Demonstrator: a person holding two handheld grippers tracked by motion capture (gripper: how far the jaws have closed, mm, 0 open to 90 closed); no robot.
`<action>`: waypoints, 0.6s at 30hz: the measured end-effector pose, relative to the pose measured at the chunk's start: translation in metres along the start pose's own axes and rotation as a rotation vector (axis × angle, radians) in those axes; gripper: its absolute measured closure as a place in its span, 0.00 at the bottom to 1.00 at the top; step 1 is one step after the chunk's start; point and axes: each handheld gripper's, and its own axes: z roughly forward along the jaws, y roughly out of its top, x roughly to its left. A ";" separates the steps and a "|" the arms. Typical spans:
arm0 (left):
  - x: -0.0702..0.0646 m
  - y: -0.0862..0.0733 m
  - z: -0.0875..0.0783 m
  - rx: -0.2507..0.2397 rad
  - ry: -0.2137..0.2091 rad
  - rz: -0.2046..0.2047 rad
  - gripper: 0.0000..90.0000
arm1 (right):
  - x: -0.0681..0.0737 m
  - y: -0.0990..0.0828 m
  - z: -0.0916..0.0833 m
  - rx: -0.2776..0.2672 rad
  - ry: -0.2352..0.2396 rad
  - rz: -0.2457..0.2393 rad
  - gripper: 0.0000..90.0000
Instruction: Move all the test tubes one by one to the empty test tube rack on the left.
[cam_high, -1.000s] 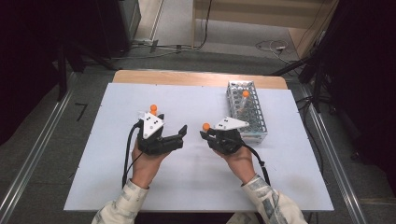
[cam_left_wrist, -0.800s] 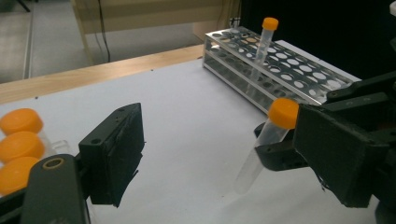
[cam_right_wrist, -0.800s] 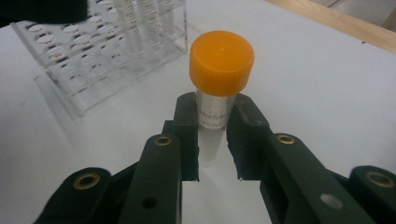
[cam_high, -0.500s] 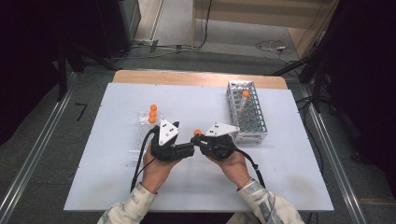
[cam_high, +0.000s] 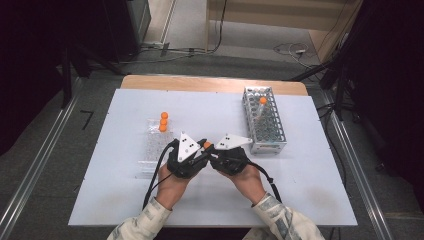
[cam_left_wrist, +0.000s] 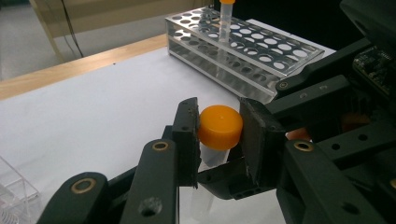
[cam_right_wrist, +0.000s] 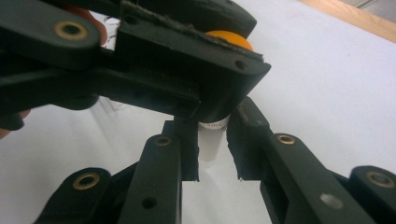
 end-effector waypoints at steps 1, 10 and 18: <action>0.000 0.000 0.000 0.002 0.003 0.003 0.77 | 0.000 0.000 0.000 0.000 0.001 -0.001 0.80; 0.004 0.002 -0.003 -0.007 -0.001 -0.016 0.78 | -0.001 0.000 0.001 -0.005 0.014 0.010 0.68; 0.035 0.014 -0.026 -0.056 0.035 -0.103 0.78 | -0.007 0.002 -0.002 -0.018 -0.028 0.051 0.32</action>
